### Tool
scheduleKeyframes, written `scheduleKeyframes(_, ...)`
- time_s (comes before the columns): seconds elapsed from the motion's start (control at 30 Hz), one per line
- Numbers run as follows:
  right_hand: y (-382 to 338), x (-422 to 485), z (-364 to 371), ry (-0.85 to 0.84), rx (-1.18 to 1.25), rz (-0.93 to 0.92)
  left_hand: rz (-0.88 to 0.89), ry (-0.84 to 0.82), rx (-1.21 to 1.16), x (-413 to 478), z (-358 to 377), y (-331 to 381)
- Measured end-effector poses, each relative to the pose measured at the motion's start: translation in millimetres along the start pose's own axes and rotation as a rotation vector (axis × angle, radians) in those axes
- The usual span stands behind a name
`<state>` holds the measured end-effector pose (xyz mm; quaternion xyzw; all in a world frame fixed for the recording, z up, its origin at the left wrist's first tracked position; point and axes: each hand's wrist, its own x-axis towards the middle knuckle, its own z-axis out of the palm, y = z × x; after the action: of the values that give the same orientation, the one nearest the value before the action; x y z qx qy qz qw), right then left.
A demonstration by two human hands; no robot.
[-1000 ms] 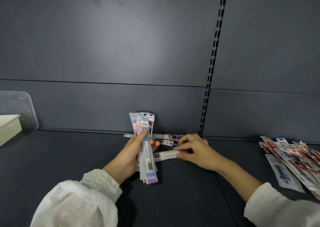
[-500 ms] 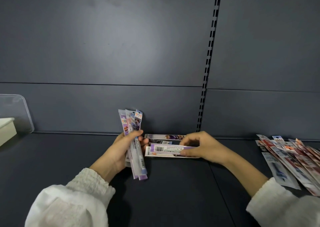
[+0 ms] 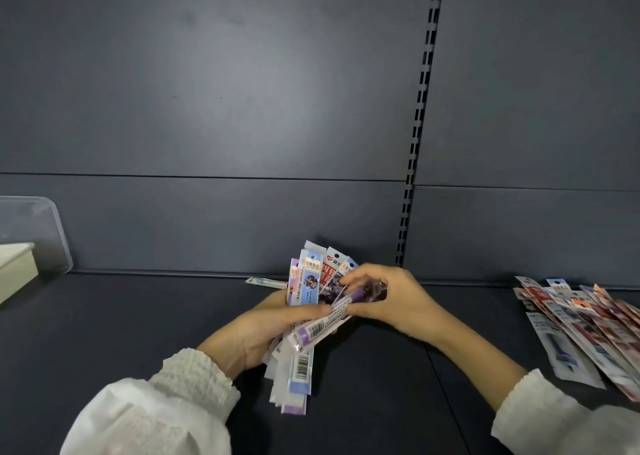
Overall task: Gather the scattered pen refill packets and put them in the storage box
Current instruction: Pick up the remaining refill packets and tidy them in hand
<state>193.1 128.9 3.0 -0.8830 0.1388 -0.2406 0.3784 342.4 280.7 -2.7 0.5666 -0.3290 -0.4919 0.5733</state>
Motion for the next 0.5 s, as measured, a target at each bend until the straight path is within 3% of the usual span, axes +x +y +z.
scheduleKeyframes(0.1,2,3,6,0.219,-0.079,-0.079,0.021,0.09,-0.031,2,-2,-3)
scheduleKeyframes(0.2,-2,3,11,0.427,0.233,0.164,0.068,0.161,-0.091,3,-1,-3)
scheduleKeyframes(0.33,-11,4,20,0.319,0.542,0.521,0.121,0.183,-0.118,6,7,-5)
scheduleKeyframes(0.5,-16,6,26,0.259,0.68,0.495,0.184,0.108,-0.077,3,22,-9)
